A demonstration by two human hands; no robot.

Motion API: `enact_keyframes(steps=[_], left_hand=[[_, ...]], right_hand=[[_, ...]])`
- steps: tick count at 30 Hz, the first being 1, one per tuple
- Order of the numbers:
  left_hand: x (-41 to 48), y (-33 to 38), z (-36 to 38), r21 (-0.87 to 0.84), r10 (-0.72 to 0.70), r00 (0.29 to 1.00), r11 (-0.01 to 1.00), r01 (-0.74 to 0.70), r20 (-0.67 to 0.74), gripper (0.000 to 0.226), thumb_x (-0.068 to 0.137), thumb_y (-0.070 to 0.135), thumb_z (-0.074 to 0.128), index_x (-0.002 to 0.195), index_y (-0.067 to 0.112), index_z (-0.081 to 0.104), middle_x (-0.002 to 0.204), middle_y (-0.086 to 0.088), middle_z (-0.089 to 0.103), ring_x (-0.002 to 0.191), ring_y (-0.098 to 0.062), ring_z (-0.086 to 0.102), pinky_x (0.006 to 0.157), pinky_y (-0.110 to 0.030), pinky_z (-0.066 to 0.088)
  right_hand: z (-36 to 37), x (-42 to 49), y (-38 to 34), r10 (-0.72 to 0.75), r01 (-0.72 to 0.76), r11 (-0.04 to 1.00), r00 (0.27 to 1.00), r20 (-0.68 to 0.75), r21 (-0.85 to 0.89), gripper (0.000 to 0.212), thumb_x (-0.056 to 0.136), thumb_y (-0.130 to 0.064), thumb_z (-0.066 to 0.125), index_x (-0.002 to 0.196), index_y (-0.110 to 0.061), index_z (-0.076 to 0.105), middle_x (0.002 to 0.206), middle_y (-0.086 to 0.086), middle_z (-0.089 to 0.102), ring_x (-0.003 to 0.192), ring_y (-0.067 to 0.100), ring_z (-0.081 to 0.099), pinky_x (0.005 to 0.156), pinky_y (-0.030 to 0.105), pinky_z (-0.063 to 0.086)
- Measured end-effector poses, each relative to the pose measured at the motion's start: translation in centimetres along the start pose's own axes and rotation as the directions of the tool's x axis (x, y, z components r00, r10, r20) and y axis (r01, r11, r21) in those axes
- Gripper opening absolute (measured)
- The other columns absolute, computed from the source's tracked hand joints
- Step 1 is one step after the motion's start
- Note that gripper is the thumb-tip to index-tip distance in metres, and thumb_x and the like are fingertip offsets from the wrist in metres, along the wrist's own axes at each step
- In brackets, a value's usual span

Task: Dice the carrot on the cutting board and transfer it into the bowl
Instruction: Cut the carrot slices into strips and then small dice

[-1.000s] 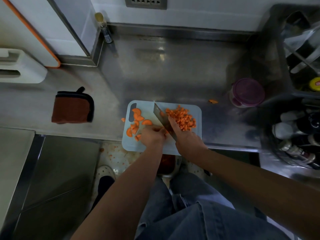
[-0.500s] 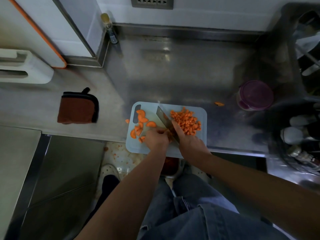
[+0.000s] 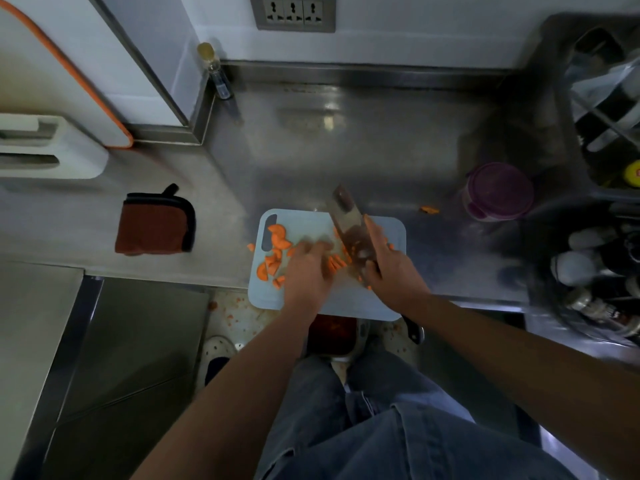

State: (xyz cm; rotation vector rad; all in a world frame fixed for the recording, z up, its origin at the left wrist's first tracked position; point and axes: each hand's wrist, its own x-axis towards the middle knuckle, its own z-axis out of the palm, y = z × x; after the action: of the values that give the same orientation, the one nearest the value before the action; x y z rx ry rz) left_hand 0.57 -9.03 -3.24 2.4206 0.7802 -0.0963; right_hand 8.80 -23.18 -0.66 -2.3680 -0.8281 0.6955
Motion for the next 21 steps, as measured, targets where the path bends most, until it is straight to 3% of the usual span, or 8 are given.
enact_keyframes(steps=[2, 6, 9, 14, 17, 21], left_hand=[[0.2, 0.0, 0.2, 0.105, 0.126, 0.991, 0.986, -0.131, 0.052, 0.046, 0.085, 0.001, 0.056, 0.129, 0.016, 0.058, 0.123, -0.011, 0.048, 0.102, -0.027, 0.056, 0.088, -0.033, 0.044], [0.9, 0.3, 0.7, 0.251, 0.165, 0.982, 0.95, -0.183, 0.091, 0.037, 0.09, 0.001, 0.049, 0.122, 0.013, 0.061, 0.118, -0.011, 0.051, 0.104, -0.028, 0.055, 0.089, -0.038, 0.048], [1.1, 0.4, 0.6, 0.267, 0.135, 0.989, 0.952, -0.148, 0.067, 0.022, 0.09, 0.005, 0.051, 0.108, 0.01, 0.063, 0.11, -0.011, 0.056, 0.102, -0.028, 0.056, 0.085, -0.036, 0.046], [0.5, -0.2, 0.7, 0.181, 0.007, 1.0, 0.983, -0.01, 0.019, 0.014, 0.091, 0.02, 0.059, 0.101, 0.012, 0.062, 0.104, -0.01, 0.063, 0.097, -0.026, 0.06, 0.078, -0.034, 0.044], [0.2, -0.8, 1.0, 0.123, 0.013, 1.0, 0.992, -0.014, 0.007, 0.019, 0.089, 0.025, 0.063, 0.104, 0.014, 0.061, 0.103, -0.009, 0.064, 0.096, -0.026, 0.061, 0.079, -0.034, 0.046], [0.2, -1.3, 1.4, 0.077, 0.017, 1.0, 0.997, -0.015, -0.019, 0.015, 0.089, 0.023, 0.062, 0.101, 0.015, 0.065, 0.099, -0.006, 0.067, 0.092, -0.024, 0.062, 0.079, -0.035, 0.05]], right_hand=[[-0.1, -0.3, 0.3, 0.017, -0.017, 1.0, 1.0, -0.009, -0.012, 0.072, 0.097, -0.011, 0.039, 0.155, -0.027, -0.002, 0.119, 0.02, 0.056, 0.073, 0.026, 0.052, 0.06, 0.034, 0.04], [-0.2, -0.7, 0.3, 0.053, -0.053, 0.999, 0.999, -0.009, 0.006, 0.074, 0.096, -0.011, 0.039, 0.155, -0.028, -0.002, 0.08, 0.005, 0.049, 0.055, 0.014, 0.043, 0.056, 0.034, 0.039], [0.0, -0.7, 0.2, 0.032, -0.032, 0.999, 0.999, -0.01, -0.003, 0.074, 0.096, -0.012, 0.04, 0.155, -0.026, -0.002, 0.078, 0.005, 0.049, 0.053, 0.015, 0.043, 0.054, 0.033, 0.039], [0.6, -0.6, -0.4, 0.005, -0.004, 1.0, 1.0, 0.029, -0.019, 0.074, 0.096, -0.014, 0.041, 0.154, -0.03, -0.002, 0.101, 0.018, 0.063, 0.068, 0.026, 0.056, 0.062, 0.038, 0.048], [0.9, -1.0, -1.0, 0.032, -0.027, 0.995, 0.998, 0.051, -0.094, 0.07, 0.099, -0.019, 0.04, 0.151, -0.035, -0.004, 0.094, 0.013, 0.063, 0.076, 0.03, 0.061, 0.068, 0.042, 0.051], [1.1, -1.0, -1.3, 0.048, -0.032, 0.981, 0.996, 0.08, -0.192, 0.074, 0.098, -0.017, 0.04, 0.152, -0.035, -0.008, 0.085, 0.01, 0.061, 0.073, 0.027, 0.059, 0.065, 0.038, 0.046]])
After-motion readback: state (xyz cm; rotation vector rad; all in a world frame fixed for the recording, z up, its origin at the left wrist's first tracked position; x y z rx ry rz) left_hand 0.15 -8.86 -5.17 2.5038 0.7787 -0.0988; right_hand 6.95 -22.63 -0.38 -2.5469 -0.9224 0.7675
